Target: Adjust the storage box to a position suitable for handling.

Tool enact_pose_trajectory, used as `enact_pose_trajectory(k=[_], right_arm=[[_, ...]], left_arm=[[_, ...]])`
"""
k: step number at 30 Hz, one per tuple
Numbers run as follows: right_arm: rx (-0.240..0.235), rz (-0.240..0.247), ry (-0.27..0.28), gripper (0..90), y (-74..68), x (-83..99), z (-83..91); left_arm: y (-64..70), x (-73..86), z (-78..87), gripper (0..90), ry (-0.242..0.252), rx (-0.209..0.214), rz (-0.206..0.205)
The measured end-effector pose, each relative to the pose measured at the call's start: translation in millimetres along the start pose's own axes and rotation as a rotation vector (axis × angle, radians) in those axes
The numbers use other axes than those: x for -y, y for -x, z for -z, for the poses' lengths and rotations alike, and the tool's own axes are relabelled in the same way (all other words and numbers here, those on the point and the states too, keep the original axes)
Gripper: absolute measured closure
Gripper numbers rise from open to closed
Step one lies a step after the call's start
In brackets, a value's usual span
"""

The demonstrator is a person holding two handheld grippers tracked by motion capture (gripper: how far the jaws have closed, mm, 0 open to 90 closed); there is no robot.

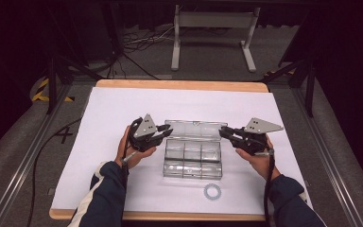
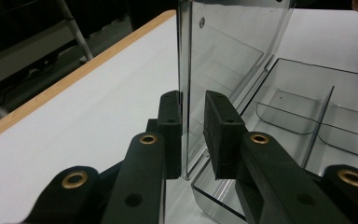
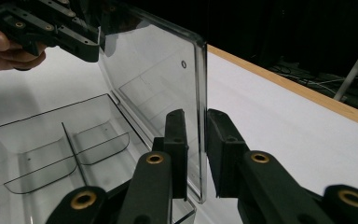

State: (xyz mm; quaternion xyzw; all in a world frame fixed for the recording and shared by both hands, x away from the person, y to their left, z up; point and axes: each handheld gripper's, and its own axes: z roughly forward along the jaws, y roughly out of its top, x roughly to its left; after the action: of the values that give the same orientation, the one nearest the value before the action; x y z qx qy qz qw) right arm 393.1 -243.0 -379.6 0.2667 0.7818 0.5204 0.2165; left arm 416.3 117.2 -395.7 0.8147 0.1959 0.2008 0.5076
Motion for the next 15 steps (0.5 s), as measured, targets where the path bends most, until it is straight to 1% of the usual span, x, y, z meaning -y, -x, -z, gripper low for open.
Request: enact_pose_trajectory(k=[1, 4, 5, 6, 7, 8, 9, 13, 15], right_arm=[[0.0, 0.0, 0.0, 79.4, 0.0, 0.0, 0.0], [0.01, -0.014, -0.003, 78.4, 1.4, 1.4, -4.7], [0.011, -0.013, -0.015, 77.5, 1.8, 1.8, -7.5], [0.008, -0.011, -0.027, 77.1, 1.5, 2.2, -9.9], [0.015, 0.0, -0.037, 76.5, 1.0, 2.3, -12.0], [0.018, -0.003, -0.036, 76.2, 0.9, 2.4, -13.1], [0.019, -0.017, -0.029, 76.1, 2.5, 2.8, -14.4], [0.021, -0.024, -0.024, 75.5, 4.2, 3.7, -16.3], [0.026, -0.031, -0.025, 74.9, 5.8, 3.7, -18.7]], left_arm=[[0.0, 0.0, 0.0, 77.2, 0.0, 0.0, 0.0], [-2.5, 2.5, -4.2, 77.0, -0.003, 0.007, 0.022], [-3.7, 2.9, -4.7, 76.9, -0.007, 0.007, 0.02], [-3.6, 3.3, -5.6, 77.0, -0.008, 0.007, 0.026], [-3.7, 3.5, -6.0, 77.0, -0.01, 0.004, 0.027], [-3.8, 3.8, -6.6, 76.9, -0.01, -0.002, 0.028], [-4.1, 3.9, -6.9, 76.9, -0.013, -0.006, 0.026], [-5.6, 5.9, -9.5, 76.9, -0.011, -0.007, 0.048], [-7.3, 7.3, -11.9, 76.5, -0.005, -0.017, 0.056]])
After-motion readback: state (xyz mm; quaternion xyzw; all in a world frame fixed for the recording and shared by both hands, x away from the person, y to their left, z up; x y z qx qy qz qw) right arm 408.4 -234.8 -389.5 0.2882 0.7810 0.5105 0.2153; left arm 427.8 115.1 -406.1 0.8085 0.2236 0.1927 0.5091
